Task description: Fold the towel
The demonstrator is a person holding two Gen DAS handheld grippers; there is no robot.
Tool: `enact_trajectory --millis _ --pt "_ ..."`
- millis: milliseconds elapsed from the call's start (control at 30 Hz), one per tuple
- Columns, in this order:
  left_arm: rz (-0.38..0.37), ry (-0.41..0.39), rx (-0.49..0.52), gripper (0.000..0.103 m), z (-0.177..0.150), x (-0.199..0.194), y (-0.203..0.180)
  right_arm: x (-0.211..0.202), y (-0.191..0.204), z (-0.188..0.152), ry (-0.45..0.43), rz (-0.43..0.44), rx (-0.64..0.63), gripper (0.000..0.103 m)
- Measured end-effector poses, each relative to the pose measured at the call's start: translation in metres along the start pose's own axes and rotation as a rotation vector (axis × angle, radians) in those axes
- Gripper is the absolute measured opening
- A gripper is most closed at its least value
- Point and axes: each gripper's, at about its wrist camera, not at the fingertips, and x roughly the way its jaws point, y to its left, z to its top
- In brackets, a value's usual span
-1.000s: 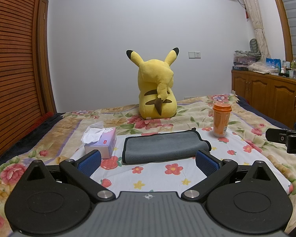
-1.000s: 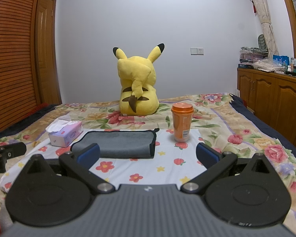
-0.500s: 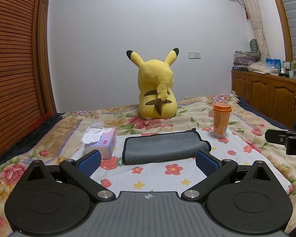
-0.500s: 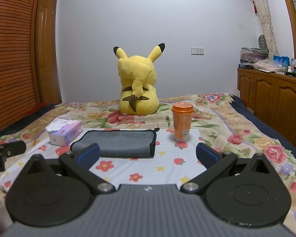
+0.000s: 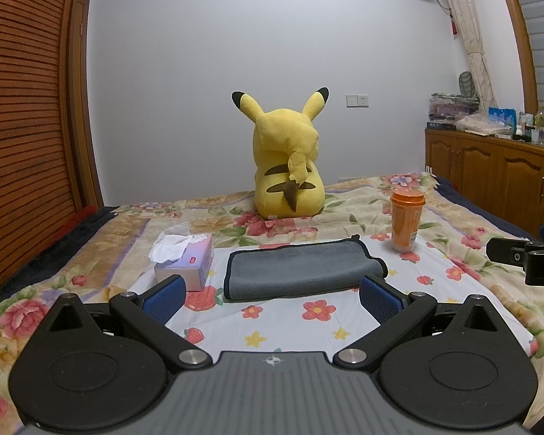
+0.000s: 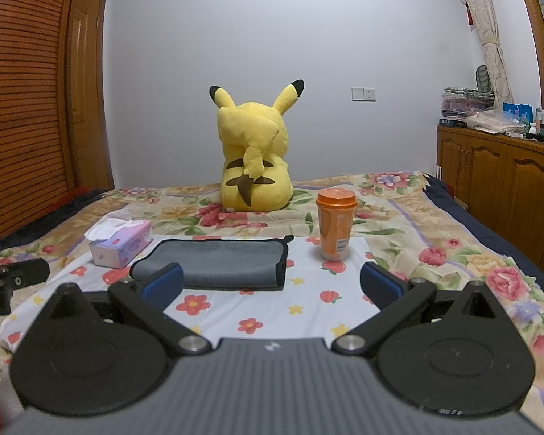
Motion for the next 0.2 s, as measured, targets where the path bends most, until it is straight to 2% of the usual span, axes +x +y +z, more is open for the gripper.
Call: enact_trajectory --millis 200 --pt "0.000 0.000 0.002 0.103 -0.0003 0.0003 -0.0001 -0.0001 0.0002 0.0000 0.000 0.000 0.000 0.103"
